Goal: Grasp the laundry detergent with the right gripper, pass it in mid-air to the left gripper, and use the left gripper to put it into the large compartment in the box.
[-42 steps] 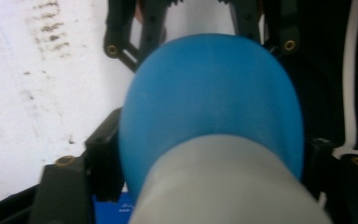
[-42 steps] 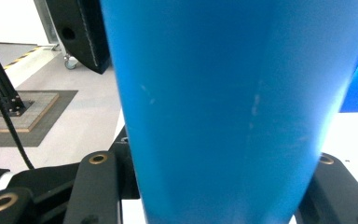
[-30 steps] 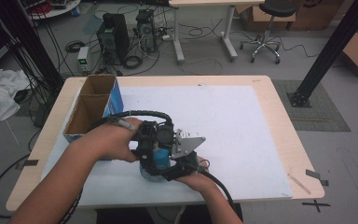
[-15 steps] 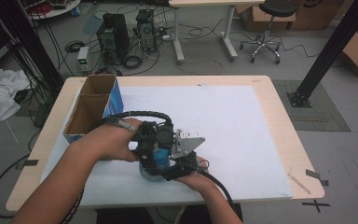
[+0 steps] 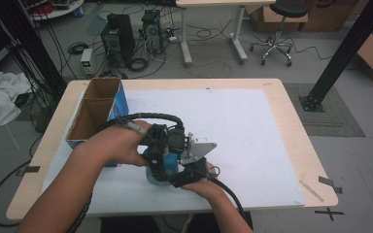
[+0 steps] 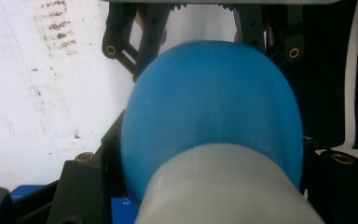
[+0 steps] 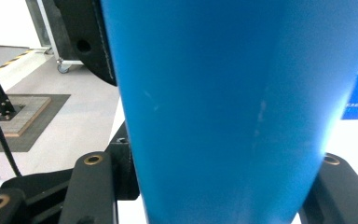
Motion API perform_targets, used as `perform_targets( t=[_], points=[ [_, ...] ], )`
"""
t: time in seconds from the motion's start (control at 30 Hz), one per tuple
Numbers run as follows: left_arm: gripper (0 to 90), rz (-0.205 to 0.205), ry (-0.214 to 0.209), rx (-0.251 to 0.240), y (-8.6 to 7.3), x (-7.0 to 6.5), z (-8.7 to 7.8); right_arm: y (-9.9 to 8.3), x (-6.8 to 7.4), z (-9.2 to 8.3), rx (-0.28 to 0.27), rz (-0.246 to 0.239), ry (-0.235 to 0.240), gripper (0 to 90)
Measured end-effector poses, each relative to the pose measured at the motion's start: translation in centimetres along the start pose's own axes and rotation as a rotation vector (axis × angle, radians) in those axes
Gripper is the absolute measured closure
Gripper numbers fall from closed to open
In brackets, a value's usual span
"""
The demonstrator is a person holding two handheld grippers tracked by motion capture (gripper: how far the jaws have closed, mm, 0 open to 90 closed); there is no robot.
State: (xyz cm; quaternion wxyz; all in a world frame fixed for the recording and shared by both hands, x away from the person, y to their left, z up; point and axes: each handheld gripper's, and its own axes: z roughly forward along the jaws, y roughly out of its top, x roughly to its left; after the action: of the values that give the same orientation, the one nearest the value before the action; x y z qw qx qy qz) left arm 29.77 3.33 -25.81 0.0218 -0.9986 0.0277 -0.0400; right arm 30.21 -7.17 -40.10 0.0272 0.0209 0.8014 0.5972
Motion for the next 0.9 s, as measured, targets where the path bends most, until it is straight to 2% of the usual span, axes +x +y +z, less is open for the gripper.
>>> perform_targets(
  t=[0.1, 0.13, 0.2, 0.33, 0.37, 0.67, 0.9],
  points=[
    [38.8, -0.002, 0.001, 0.007, 0.1, 0.1, 0.0, 0.0, 0.0, -0.3, -0.019, 0.023, 0.013, 38.5],
    [38.8, -0.003, 0.003, 0.006, 0.1, 0.1, 0.0, 0.1, -0.1, -0.4, -0.021, 0.017, 0.019, 36.5],
    [38.8, -0.004, -0.001, 0.007, 0.1, 0.2, -0.1, 0.1, 0.0, -0.4, -0.008, 0.01, 0.013, 34.5],
    [38.8, -0.003, 0.003, -0.003, 0.2, 0.2, 0.0, 0.1, -0.1, -0.5, 0.01, 0.017, 0.03, 30.1],
    [38.8, -0.001, 0.002, 0.005, 0.2, 0.2, -0.1, 0.1, -0.1, -0.4, 0.008, 0.007, 0.027, 29.9],
    [38.7, -0.008, -0.003, 0.001, 0.3, 0.4, -0.3, -0.3, 0.2, -0.8, 0.054, 0.033, -0.012, 15.1],
    [38.7, -0.012, -0.007, 0.002, 0.2, 0.5, -0.4, -0.4, 0.3, -1.3, 0.085, 0.031, -0.014, 7.6]
  ],
)
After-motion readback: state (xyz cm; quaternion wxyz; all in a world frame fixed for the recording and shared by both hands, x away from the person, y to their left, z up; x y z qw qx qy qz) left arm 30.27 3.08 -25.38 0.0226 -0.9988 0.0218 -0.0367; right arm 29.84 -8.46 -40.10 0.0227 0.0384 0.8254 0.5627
